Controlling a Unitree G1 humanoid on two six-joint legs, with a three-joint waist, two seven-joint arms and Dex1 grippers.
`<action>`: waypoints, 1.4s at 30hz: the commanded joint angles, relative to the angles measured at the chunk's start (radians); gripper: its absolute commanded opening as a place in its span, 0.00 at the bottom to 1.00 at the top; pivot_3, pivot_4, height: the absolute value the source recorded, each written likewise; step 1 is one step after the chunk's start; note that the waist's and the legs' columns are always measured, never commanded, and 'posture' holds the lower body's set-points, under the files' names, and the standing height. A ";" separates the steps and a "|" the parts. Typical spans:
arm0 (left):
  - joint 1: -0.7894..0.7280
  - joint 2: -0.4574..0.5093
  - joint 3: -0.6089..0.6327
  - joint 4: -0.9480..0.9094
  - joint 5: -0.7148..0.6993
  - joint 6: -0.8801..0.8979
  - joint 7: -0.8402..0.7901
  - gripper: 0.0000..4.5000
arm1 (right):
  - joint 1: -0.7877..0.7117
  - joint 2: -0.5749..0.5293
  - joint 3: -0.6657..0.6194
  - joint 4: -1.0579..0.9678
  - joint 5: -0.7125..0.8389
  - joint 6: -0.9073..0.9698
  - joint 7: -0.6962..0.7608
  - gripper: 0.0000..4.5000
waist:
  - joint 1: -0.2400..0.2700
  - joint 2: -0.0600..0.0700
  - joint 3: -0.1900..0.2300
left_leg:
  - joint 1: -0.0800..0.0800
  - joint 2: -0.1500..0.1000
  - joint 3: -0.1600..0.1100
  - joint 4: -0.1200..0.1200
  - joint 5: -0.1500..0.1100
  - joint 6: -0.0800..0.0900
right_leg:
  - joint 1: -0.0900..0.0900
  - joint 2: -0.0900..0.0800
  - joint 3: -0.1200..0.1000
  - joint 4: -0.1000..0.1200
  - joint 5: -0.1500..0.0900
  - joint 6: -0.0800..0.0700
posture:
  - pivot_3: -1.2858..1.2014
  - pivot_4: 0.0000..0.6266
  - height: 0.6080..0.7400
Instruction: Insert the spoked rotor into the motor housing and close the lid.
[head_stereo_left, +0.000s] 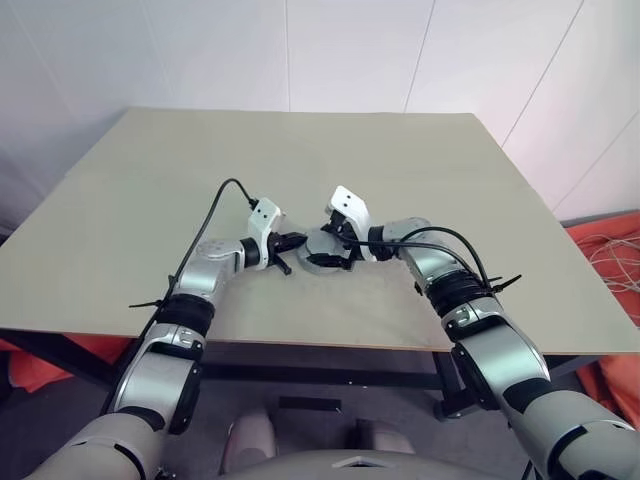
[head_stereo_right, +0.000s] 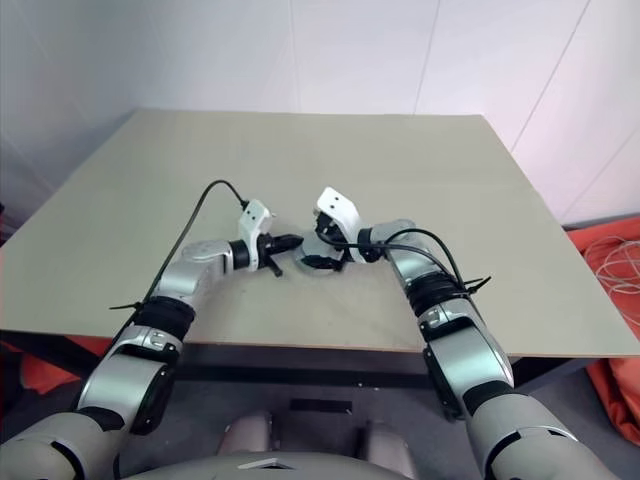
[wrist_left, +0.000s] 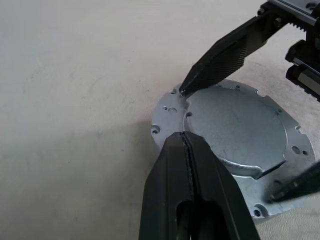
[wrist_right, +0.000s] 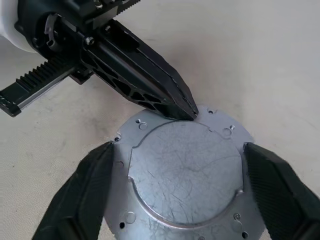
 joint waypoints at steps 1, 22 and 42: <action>-0.005 -0.005 -0.016 0.018 0.018 0.019 0.003 0.00 | 0.002 -0.009 -0.004 -0.041 0.007 0.025 0.014 1.00 | 0.001 0.000 0.000 | 0.000 0.000 0.000 0.000 0.000 0.000 | 0.000 0.000 0.000 -0.001 0.000 0.000 | 0.52 0.00 1.00; -0.014 -0.017 -0.040 -0.016 0.019 0.036 -0.031 0.00 | -0.013 -0.207 -0.268 -0.211 0.274 0.869 -0.033 1.00 | 0.027 0.000 0.000 | -0.006 -0.001 0.000 0.000 -0.004 0.006 | 0.001 -0.001 -0.002 -0.012 0.001 0.001 | 0.52 0.00 1.00; -0.016 -0.014 -0.048 -0.016 0.024 0.039 -0.042 0.00 | -0.001 0.003 -0.660 -0.038 0.462 1.140 -0.365 1.00 | 0.031 0.003 0.000 | -0.004 -0.001 0.001 -0.003 -0.001 0.001 | 0.000 -0.001 -0.002 -0.011 0.001 0.001 | 0.52 0.00 1.00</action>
